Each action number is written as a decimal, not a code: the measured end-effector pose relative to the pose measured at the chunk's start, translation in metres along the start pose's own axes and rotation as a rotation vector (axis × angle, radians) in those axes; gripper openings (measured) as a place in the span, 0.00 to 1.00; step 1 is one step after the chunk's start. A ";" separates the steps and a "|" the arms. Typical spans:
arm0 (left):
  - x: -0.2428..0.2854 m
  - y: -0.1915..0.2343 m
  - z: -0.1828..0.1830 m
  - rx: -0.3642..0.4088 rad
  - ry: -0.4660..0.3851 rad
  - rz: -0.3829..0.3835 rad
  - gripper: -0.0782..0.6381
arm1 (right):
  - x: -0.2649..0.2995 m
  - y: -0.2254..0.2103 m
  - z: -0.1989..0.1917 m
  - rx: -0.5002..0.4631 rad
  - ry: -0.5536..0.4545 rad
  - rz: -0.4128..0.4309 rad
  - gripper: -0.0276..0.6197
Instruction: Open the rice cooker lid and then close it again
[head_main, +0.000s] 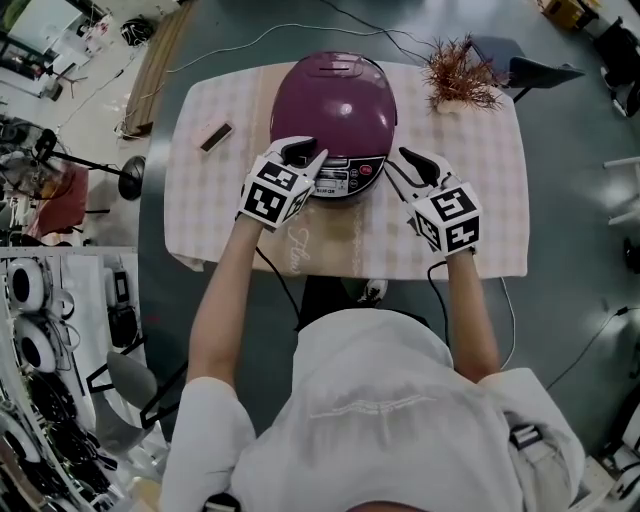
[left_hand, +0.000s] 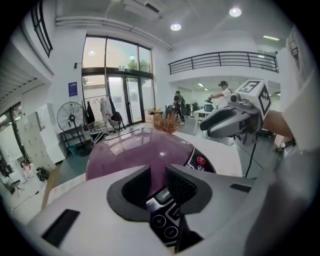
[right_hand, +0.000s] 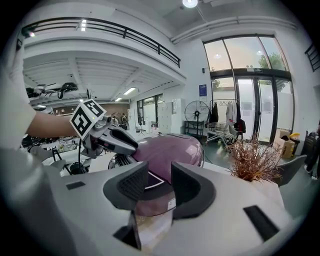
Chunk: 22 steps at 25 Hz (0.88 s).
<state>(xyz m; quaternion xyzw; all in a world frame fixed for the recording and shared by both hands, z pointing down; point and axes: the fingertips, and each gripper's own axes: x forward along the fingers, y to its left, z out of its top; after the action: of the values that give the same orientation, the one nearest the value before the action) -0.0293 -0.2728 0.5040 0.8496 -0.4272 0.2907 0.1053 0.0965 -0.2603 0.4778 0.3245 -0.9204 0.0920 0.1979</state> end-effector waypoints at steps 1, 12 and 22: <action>0.000 0.000 0.000 0.002 0.002 0.004 0.25 | 0.001 0.000 0.000 -0.001 -0.001 0.002 0.29; 0.002 -0.001 -0.002 0.010 0.059 0.015 0.24 | 0.003 -0.006 0.000 0.012 -0.003 -0.007 0.29; 0.001 0.001 -0.003 -0.045 0.024 0.033 0.24 | 0.003 -0.007 -0.009 0.032 0.010 -0.010 0.29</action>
<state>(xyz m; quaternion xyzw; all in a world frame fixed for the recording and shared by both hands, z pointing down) -0.0308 -0.2730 0.5067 0.8364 -0.4462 0.2929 0.1247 0.1018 -0.2646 0.4872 0.3319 -0.9161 0.1074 0.1978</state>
